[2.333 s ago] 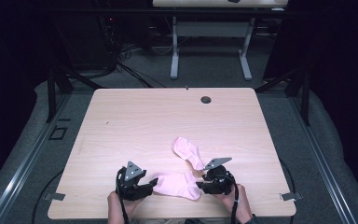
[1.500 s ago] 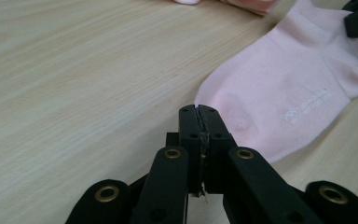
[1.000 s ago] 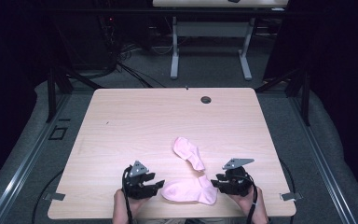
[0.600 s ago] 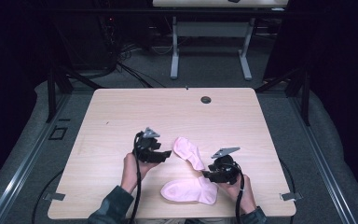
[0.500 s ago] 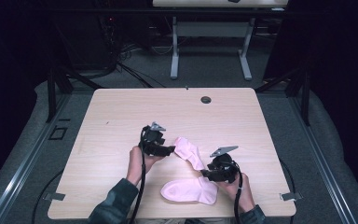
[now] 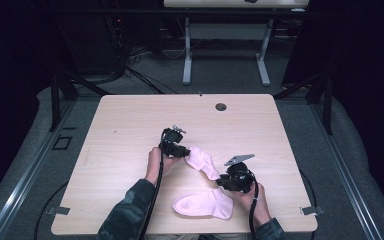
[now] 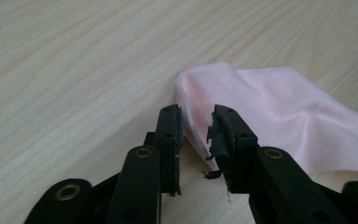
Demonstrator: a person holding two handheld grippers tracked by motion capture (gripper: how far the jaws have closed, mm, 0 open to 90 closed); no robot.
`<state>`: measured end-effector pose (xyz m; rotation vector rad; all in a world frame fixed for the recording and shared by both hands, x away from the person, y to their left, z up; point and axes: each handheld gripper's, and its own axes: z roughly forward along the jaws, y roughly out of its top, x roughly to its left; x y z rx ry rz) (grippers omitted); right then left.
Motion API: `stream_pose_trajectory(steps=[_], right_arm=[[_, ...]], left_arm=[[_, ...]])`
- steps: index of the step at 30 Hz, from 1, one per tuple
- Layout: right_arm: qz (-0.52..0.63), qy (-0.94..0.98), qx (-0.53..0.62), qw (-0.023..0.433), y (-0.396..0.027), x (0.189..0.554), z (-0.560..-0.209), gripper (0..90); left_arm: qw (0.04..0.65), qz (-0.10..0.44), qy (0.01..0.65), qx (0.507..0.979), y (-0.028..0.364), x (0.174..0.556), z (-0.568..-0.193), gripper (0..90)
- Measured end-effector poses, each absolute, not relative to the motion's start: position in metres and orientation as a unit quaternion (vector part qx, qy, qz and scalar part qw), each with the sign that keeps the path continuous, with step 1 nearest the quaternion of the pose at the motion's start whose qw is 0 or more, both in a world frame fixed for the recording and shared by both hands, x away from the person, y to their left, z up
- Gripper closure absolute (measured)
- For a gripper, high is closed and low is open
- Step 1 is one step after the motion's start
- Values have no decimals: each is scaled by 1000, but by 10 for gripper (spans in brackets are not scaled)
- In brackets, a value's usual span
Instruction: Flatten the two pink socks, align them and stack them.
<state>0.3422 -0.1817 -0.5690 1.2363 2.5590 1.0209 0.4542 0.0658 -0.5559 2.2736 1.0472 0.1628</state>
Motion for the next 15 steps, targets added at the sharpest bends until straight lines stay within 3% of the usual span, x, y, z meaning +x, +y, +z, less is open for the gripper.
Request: stream_pose_trajectory(steps=[5, 7, 15], right_arm=[[344, 839, 416, 73, -183, 344, -569, 863], [344, 841, 412, 77, -184, 344, -568, 868], [316, 837, 412, 172, -195, 344, -550, 876]], left_arm=[[305, 65, 385, 869, 62, 451, -560, 876], [311, 65, 386, 866, 63, 448, -561, 886], [371, 33, 393, 841, 71, 431, -534, 888]])
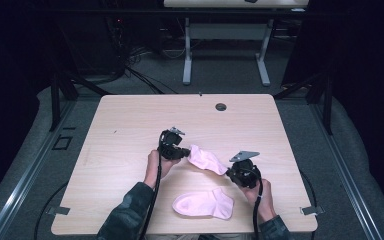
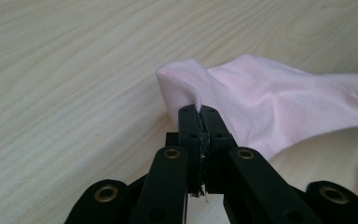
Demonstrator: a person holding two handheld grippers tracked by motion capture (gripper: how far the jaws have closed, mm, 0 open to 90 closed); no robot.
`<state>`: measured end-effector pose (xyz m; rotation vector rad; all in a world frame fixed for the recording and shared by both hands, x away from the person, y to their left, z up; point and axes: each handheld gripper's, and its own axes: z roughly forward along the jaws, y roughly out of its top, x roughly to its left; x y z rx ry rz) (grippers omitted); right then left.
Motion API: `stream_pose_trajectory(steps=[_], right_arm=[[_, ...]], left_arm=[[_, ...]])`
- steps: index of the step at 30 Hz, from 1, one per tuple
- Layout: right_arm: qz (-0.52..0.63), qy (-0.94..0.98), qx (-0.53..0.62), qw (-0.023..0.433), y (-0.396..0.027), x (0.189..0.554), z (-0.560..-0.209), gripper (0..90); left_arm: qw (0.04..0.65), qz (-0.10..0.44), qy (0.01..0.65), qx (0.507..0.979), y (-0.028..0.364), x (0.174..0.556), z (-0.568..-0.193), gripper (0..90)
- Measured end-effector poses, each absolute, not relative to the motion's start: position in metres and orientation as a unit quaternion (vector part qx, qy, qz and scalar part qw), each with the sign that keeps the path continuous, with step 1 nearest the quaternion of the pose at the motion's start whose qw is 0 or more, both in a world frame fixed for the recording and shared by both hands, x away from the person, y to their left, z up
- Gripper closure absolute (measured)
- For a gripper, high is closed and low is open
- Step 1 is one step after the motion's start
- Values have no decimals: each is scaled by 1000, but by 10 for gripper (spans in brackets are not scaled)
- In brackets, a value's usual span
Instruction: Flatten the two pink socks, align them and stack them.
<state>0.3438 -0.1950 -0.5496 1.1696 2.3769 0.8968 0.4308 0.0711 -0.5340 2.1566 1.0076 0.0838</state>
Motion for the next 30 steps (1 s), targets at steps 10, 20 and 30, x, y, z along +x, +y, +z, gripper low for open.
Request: stream_pose_trajectory(steps=[10, 20, 30], right_arm=[[252, 842, 329, 345, -200, 334, -536, 873], [246, 901, 304, 190, -201, 324, -561, 644], [333, 843, 407, 111, -244, 337, -542, 544]], left_arm=[[415, -41, 409, 812, 81, 413, -536, 886], [375, -34, 428, 822, 100, 387, -559, 713], [380, 22, 435, 816, 114, 384, -542, 521]])
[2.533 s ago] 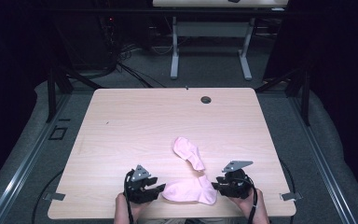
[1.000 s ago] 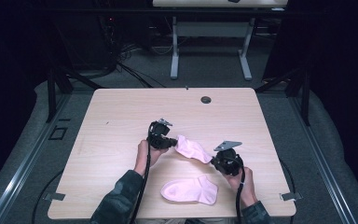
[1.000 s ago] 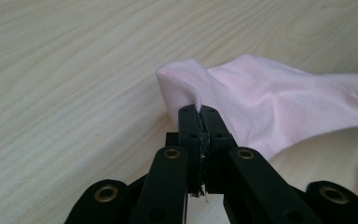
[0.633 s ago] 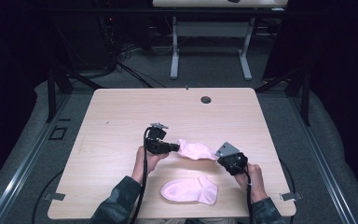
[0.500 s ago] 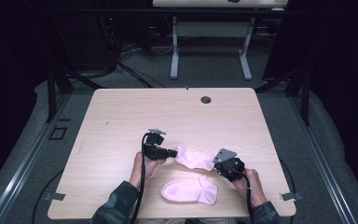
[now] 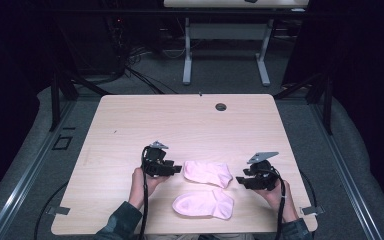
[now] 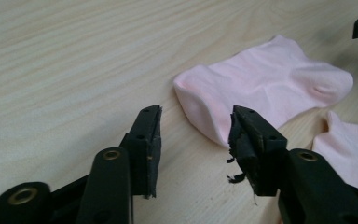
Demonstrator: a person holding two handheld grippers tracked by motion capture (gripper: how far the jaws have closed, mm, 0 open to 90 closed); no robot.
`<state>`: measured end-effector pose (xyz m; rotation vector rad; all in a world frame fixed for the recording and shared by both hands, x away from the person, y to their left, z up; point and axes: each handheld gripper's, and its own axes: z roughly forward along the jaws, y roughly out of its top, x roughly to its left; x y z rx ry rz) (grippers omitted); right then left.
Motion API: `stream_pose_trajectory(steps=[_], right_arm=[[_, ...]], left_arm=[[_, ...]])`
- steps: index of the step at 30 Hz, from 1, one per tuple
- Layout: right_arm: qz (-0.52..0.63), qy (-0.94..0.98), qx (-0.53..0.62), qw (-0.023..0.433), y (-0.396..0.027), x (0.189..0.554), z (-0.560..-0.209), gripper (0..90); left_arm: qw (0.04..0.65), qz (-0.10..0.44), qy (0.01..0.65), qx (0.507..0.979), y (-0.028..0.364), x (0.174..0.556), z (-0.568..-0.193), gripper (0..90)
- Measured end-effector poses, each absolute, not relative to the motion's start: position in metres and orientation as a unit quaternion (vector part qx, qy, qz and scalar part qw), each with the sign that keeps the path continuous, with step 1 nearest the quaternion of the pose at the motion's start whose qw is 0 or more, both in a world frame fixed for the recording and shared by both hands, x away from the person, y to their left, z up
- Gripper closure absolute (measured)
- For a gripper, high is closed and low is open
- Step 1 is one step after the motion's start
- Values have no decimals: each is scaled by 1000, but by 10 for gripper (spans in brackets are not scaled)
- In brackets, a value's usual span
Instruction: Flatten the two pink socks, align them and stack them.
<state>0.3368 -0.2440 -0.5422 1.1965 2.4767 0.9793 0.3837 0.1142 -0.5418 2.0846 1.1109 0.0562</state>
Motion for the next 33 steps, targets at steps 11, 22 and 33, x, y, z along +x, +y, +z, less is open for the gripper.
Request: stream_pose_trajectory(steps=[11, 22, 33], right_arm=[[300, 840, 443, 93, -202, 364, -552, 566], [279, 843, 449, 97, -196, 364, -563, 645], [281, 852, 430, 100, -195, 364, -564, 814]], left_arm=[[343, 29, 419, 840, 85, 402, -549, 551], [316, 41, 393, 862, 79, 400, -556, 705], [316, 55, 389, 864, 79, 397, -556, 850]])
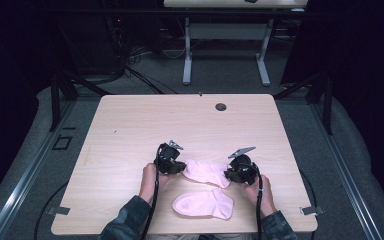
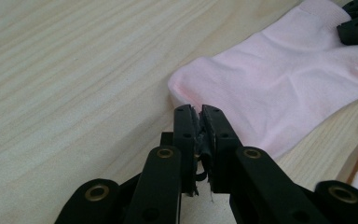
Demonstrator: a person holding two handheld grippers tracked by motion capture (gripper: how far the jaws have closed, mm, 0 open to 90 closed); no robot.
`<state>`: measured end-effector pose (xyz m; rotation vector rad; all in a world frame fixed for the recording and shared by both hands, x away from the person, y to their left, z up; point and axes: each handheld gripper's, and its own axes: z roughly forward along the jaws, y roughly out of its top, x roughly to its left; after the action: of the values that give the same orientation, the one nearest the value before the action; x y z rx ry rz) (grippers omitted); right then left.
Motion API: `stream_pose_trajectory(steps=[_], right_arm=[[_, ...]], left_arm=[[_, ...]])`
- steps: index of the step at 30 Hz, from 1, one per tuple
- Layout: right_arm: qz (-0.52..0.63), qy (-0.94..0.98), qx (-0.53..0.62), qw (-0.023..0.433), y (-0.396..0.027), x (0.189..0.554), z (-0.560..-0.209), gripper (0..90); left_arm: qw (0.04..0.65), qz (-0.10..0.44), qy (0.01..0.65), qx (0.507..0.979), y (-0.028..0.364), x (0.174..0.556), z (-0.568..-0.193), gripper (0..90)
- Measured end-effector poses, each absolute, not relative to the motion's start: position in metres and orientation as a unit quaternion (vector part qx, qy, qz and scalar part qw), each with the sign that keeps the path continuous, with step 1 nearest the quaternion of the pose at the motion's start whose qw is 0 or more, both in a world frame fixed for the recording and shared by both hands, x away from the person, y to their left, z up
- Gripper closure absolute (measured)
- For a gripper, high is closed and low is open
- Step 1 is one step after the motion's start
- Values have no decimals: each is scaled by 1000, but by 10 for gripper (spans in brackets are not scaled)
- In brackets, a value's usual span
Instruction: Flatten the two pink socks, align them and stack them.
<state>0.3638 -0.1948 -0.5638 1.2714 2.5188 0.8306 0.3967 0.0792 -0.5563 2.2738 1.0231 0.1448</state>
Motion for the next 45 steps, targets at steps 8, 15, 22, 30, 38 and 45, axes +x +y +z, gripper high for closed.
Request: stream_pose_trajectory(steps=[8, 15, 22, 30, 38, 45], right_arm=[[288, 848, 434, 98, -195, 365, -565, 848], [294, 846, 433, 105, -198, 363, -565, 860], [317, 841, 425, 106, -200, 358, -551, 860], [342, 833, 419, 117, -204, 350, -525, 860], [352, 845, 381, 126, -204, 306, -496, 859], [344, 862, 356, 104, -207, 278, -504, 858]], left_arm=[[316, 57, 385, 865, 81, 395, -559, 893], [334, 61, 388, 857, 83, 391, -557, 897], [356, 57, 388, 848, 92, 384, -545, 897], [377, 63, 388, 838, 100, 367, -521, 896], [409, 66, 380, 827, 109, 317, -501, 896], [405, 41, 389, 827, 113, 280, -522, 895]])
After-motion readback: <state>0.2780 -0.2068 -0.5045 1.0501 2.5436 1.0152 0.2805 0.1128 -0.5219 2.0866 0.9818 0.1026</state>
